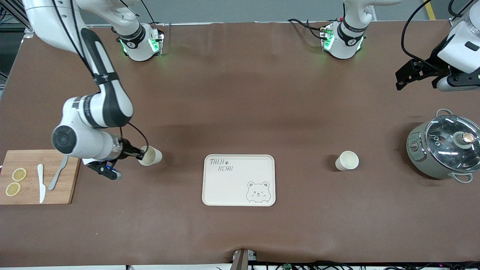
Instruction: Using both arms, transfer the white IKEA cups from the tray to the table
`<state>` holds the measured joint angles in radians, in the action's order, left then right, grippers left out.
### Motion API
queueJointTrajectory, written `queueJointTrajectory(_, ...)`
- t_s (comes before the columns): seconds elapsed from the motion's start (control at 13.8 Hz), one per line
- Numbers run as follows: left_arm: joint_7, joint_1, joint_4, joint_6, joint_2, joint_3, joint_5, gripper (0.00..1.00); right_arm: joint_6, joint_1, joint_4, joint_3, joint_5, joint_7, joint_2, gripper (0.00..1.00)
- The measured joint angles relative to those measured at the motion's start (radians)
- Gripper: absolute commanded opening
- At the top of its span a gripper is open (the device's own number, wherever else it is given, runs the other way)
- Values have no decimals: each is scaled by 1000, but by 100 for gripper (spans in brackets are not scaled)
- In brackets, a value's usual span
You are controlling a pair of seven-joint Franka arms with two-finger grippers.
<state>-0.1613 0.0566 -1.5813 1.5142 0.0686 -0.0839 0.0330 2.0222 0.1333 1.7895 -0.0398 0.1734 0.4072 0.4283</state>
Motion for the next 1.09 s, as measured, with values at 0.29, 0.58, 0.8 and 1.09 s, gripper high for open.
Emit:
queueJointTrajectory(0.29,6,-3,0,1,0,1,0,100,39,-139,110,-18,-3,-259,-24,0)
queueJointTrajectory(0.58,12,-6,-1,3,0,6,0,100,96,-152,159,-99,-10,-452,-25,0)
queueJointTrajectory(0.8,33,-6,-1,5,0,9,0,100,158,-180,199,-112,-10,-528,-25,0)
queueJointTrajectory(1.09,42,-19,-2,5,0,12,0,100,187,-184,226,-112,-10,-541,-27,100)
